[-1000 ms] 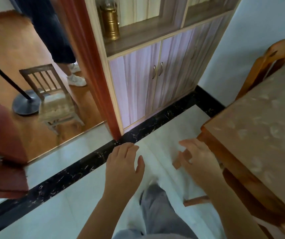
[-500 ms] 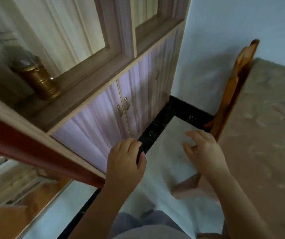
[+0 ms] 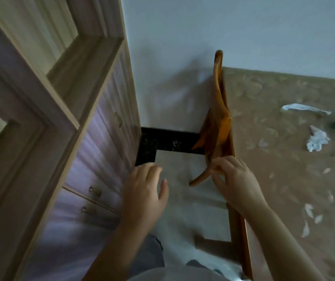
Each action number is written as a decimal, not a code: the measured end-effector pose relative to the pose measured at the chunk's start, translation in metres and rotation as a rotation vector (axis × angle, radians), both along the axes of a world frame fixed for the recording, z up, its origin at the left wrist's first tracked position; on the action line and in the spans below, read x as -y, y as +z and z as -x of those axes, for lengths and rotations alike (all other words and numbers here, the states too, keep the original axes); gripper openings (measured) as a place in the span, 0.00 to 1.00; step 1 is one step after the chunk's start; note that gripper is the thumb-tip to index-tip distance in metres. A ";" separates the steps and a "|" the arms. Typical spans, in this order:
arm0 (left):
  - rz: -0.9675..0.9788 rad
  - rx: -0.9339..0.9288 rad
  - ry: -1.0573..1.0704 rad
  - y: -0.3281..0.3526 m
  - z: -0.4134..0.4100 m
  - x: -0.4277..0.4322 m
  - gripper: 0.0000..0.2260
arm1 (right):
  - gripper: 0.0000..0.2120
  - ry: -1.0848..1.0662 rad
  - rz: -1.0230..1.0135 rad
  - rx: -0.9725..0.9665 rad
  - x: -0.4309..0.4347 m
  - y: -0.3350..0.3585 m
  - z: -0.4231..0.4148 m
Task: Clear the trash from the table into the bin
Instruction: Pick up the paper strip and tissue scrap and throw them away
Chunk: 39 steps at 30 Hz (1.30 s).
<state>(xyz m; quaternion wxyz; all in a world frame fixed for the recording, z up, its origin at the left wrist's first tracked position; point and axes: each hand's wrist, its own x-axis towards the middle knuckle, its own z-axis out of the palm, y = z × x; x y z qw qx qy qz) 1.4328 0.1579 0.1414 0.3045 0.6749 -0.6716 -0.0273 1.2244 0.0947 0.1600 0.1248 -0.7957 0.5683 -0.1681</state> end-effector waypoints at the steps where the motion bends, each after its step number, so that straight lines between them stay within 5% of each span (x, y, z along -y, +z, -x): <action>1: -0.002 -0.016 -0.032 0.002 -0.006 0.018 0.13 | 0.12 -0.029 0.016 0.013 0.010 0.006 -0.008; 19: -0.033 -0.032 -0.654 0.016 0.124 0.260 0.14 | 0.13 -0.758 -0.025 0.053 0.116 -0.011 0.126; 39: -0.187 0.056 -0.863 -0.065 0.328 0.457 0.12 | 0.08 -1.275 -0.102 0.291 0.214 -0.067 0.280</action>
